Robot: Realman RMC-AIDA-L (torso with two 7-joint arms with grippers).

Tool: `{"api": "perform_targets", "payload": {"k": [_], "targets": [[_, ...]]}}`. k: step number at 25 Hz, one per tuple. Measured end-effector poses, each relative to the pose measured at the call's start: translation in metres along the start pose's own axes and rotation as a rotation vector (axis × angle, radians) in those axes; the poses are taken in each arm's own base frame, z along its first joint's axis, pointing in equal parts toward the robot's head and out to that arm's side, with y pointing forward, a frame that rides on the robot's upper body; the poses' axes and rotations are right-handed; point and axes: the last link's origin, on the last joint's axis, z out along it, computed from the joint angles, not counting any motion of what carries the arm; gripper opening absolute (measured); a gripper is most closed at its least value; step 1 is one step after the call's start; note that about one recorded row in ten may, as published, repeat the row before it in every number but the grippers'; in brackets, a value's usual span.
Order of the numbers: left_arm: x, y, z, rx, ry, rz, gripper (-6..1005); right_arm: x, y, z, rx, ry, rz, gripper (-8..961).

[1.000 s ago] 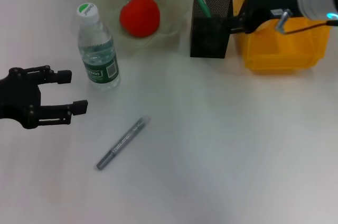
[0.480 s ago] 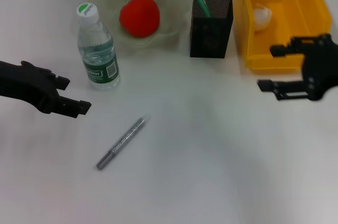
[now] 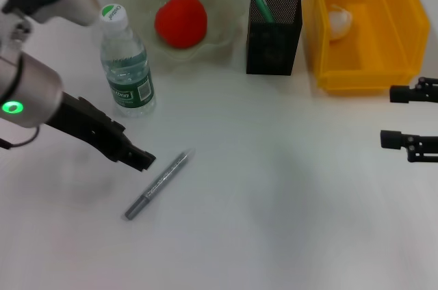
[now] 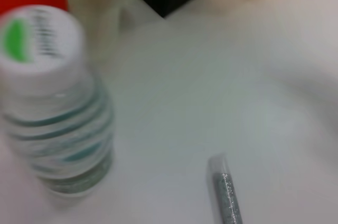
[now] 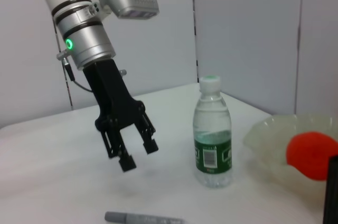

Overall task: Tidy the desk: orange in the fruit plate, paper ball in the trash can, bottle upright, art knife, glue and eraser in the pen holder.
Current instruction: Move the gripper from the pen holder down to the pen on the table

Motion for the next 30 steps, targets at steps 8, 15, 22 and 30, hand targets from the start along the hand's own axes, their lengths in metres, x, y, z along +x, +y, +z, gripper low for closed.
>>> {"api": "perform_targets", "payload": {"k": [8,15,22,30], "targets": [[0.008,0.024,0.034,0.106,-0.107,0.028,795,0.005,0.004,0.0,-0.017,0.036,0.015,756],[0.008,0.032,0.053,0.112,-0.159,0.006,795,0.006,0.005,0.002,-0.026,0.051,0.017,756],[0.01,0.033,0.057,0.117,-0.164,0.005,795,0.006,0.002,0.004,-0.016,0.046,0.017,755],[0.016,0.039,0.063,0.119,-0.191,0.046,727,0.005,-0.002,0.006,-0.007,0.064,0.016,756]]}}
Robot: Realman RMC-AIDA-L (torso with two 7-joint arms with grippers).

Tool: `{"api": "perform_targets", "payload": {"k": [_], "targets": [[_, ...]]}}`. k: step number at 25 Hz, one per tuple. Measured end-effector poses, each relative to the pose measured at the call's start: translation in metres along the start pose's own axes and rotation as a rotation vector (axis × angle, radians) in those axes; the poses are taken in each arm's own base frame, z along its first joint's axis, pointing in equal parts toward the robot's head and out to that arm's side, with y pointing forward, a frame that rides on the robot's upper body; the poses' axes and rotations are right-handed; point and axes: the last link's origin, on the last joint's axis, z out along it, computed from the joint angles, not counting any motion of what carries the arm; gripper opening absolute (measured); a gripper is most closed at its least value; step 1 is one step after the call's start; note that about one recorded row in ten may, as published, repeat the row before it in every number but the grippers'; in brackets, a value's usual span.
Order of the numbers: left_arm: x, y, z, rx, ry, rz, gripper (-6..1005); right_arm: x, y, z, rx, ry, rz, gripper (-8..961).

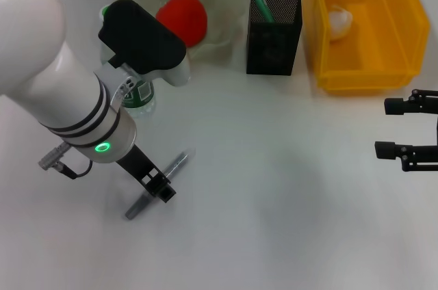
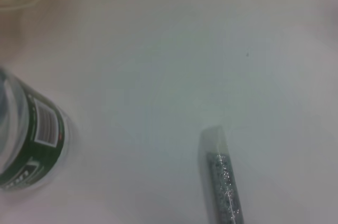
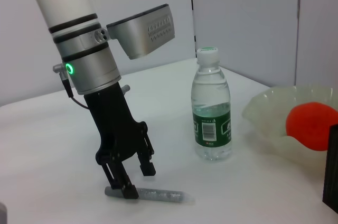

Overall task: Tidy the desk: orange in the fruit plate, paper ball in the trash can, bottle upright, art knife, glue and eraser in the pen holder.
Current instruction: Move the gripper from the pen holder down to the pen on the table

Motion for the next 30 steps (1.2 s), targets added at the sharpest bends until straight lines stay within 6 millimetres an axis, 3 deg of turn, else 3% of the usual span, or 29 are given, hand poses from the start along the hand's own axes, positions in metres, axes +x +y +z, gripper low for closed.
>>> {"api": "perform_targets", "payload": {"k": [6,30], "targets": [[0.0015,-0.0013,0.0057,0.003,-0.036,0.007,603,0.0002,0.0,0.0005,-0.003,0.003,0.001,755],[0.0058,-0.0013,0.0111,0.013,-0.035,0.03,499,0.0006,-0.0001,0.0015,-0.009,0.014,-0.007,756]]}}
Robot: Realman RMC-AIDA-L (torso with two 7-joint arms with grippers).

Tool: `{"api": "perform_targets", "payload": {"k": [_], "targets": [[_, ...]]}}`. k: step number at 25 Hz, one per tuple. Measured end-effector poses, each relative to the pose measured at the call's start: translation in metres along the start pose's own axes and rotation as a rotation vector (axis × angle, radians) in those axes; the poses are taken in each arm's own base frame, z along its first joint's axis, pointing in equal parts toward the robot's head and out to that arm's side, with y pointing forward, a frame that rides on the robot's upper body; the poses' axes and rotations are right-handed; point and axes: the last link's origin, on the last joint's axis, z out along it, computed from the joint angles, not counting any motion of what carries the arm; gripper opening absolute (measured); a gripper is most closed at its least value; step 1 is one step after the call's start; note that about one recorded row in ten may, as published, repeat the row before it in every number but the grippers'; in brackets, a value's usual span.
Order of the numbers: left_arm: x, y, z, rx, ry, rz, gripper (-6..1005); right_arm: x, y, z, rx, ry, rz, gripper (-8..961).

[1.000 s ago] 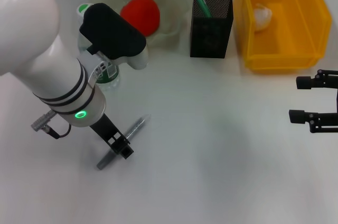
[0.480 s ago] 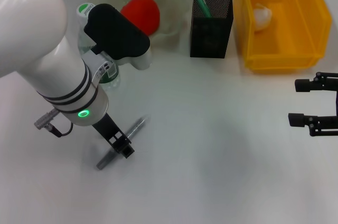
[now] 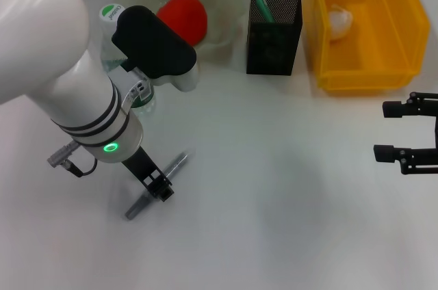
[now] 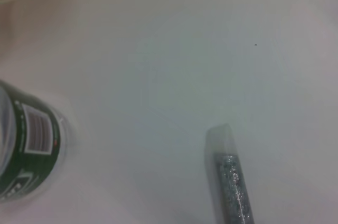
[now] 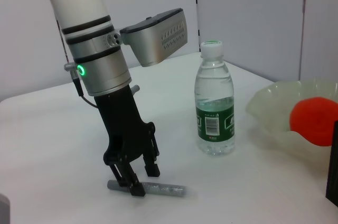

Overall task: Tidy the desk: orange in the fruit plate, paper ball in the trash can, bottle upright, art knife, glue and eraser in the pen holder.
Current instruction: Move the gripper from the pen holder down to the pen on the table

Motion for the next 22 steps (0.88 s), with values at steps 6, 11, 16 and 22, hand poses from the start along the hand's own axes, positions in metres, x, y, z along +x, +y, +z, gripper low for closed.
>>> {"api": "perform_targets", "payload": {"k": [6,11,16,22], "targets": [[0.0,0.002,0.002,-0.002,-0.01,0.015,473,-0.001,-0.001,0.0,0.005,-0.003,0.001,756],[0.004,0.008,0.006,0.004,-0.034,0.055,250,0.0,-0.003,0.002,0.006,-0.011,0.01,755],[0.009,0.009,-0.006,0.012,0.012,0.057,173,0.0,-0.003,0.002,0.01,-0.011,0.011,755],[0.013,0.002,-0.055,0.029,0.204,0.042,158,0.003,-0.001,-0.001,0.012,-0.007,0.023,755]]}}
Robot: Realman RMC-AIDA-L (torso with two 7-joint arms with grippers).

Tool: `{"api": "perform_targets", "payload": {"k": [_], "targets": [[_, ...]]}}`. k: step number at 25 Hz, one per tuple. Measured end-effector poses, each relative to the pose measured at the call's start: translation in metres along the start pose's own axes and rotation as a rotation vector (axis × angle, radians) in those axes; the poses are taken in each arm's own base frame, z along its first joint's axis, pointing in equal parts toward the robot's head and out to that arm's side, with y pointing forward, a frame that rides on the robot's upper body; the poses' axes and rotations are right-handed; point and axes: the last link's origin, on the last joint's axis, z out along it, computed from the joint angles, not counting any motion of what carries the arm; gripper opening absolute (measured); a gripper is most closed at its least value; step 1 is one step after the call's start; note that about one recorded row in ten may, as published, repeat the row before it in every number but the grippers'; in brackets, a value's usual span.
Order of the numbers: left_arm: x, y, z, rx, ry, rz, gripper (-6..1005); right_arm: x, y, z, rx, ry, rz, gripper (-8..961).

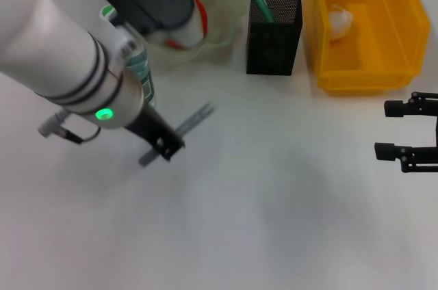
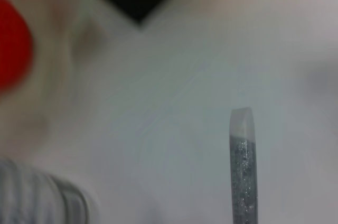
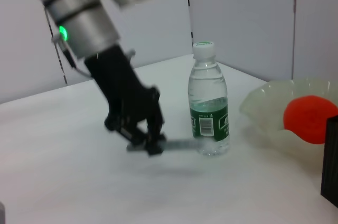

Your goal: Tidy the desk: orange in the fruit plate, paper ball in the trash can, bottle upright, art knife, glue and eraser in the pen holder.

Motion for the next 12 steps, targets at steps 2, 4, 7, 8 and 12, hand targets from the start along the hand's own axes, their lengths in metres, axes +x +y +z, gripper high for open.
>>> {"api": "perform_targets", "payload": {"k": [2,4,7,8,12], "targets": [[0.002,-0.002,-0.006,0.002,0.033,0.0,158,0.001,0.001,-0.001,0.0,0.0,0.003,755],[0.011,-0.005,-0.023,-0.01,0.139,0.007,159,0.003,0.002,-0.002,0.003,0.001,0.012,755],[0.027,-0.005,-0.039,-0.064,0.284,0.034,159,0.008,0.003,-0.003,0.009,0.0,0.03,755],[0.04,-0.003,-0.047,-0.113,0.391,0.067,159,0.01,0.004,-0.004,0.009,-0.003,0.041,755],[0.065,0.002,-0.052,-0.158,0.546,0.125,156,0.014,0.007,-0.002,0.0,-0.017,0.066,755]]}}
